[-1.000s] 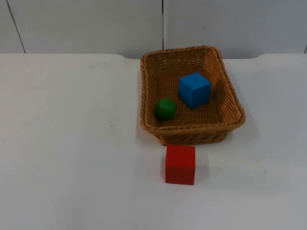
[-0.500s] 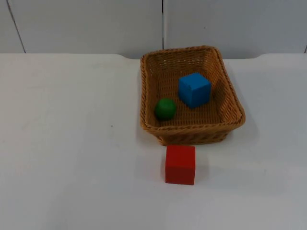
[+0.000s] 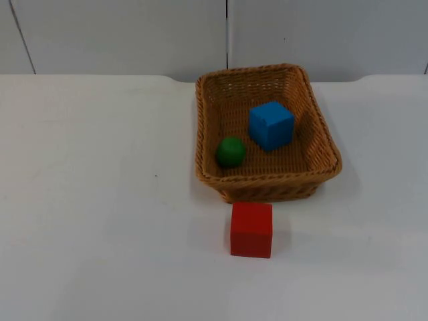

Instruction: Place all geometric objects except the red cube into the basket.

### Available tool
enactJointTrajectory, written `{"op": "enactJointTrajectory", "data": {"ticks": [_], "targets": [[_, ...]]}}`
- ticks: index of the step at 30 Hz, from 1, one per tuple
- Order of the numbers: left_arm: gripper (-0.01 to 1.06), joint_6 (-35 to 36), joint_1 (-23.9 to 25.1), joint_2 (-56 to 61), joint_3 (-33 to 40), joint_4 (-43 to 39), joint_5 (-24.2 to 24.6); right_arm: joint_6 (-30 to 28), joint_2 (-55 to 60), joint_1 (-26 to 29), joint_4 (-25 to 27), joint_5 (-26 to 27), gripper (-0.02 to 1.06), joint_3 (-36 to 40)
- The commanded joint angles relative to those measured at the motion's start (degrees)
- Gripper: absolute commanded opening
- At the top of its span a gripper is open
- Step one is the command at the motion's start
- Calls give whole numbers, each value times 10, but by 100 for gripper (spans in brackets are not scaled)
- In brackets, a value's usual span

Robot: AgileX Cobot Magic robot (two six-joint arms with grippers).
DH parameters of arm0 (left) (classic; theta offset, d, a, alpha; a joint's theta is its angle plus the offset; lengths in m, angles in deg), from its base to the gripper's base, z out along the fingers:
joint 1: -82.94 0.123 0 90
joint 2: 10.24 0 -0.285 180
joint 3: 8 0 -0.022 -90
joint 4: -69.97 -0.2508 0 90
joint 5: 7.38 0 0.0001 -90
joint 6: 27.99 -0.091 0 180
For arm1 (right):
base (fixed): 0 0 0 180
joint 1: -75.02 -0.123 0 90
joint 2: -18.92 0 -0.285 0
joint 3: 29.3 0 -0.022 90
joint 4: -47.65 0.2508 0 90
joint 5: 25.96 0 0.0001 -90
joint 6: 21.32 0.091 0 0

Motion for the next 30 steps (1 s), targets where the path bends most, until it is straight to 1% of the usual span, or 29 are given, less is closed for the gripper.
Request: {"op": "enactJointTrajectory", "data": {"ticks": [1,21,23,24,25,30], "targets": [[105,7,3,2,3,-6,2,2,-1,1,-1,7,105,2],[105,4,3,2,3,-5,2,2,-1,6,2,8,105,2],[105,4,3,2,3,-4,2,2,-1,34,2,8,105,2],[105,6,3,2,3,-4,2,2,-1,56,2,8,105,2],[105,6,3,2,3,-4,2,2,-1,56,2,8,105,2],[105,6,3,2,3,-4,2,3,-1,178,2,10,105,0]]}}
